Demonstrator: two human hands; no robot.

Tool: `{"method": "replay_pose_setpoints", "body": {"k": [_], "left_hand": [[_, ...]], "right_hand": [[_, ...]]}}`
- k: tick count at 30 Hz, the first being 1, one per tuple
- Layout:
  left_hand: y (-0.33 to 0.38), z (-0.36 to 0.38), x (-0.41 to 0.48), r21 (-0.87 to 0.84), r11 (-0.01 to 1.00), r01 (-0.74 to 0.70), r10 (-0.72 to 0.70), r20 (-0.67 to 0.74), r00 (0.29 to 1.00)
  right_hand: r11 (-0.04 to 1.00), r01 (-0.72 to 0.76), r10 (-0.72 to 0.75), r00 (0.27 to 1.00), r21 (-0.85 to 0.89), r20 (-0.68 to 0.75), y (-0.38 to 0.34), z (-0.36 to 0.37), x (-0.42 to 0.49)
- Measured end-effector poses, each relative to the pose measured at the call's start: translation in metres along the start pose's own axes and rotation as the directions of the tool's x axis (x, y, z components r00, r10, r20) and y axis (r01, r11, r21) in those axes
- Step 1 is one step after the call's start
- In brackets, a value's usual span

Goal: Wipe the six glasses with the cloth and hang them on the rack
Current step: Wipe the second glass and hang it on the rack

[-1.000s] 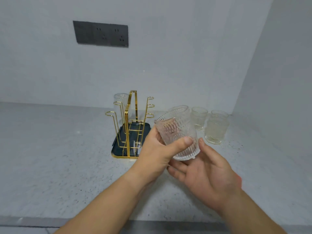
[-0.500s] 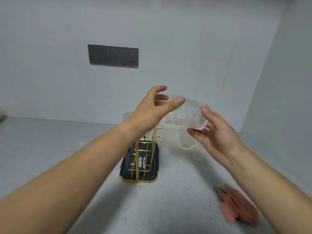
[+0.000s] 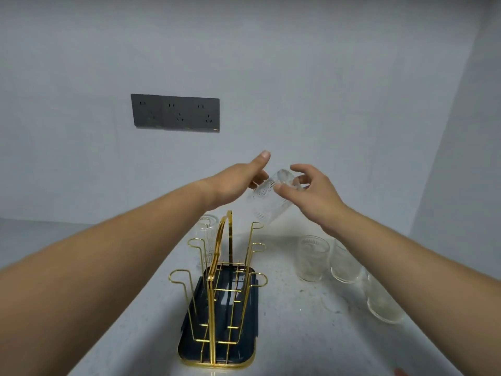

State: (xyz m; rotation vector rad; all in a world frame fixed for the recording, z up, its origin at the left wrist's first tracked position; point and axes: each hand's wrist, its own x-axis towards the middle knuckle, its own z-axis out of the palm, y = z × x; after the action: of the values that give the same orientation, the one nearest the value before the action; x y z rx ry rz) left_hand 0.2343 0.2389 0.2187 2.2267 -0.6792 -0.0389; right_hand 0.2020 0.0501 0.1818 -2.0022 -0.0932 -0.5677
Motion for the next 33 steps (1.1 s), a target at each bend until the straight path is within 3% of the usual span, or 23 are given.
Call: {"method": "replay_pose_setpoints", "body": {"k": [8,18,33], "left_hand": [[-0.047,0.004,0.027,0.001,0.996,0.089,-0.088,0.033,0.996],[-0.068,0.004,0.046,0.105,0.971,0.216,-0.231,0.166,0.959],[-0.083,0.017,0.067,0.251,0.942,0.221,-0.29,0.285,0.914]], "right_hand": [[0.988,0.028,-0.016,0.997,-0.154,0.078,0.032,0.031,0.018],[0.98,0.028,0.007,0.985,-0.199,0.171,0.057,0.054,0.024],[0.98,0.006,0.044,0.97,-0.2,0.241,0.082,0.069,0.015]]}}
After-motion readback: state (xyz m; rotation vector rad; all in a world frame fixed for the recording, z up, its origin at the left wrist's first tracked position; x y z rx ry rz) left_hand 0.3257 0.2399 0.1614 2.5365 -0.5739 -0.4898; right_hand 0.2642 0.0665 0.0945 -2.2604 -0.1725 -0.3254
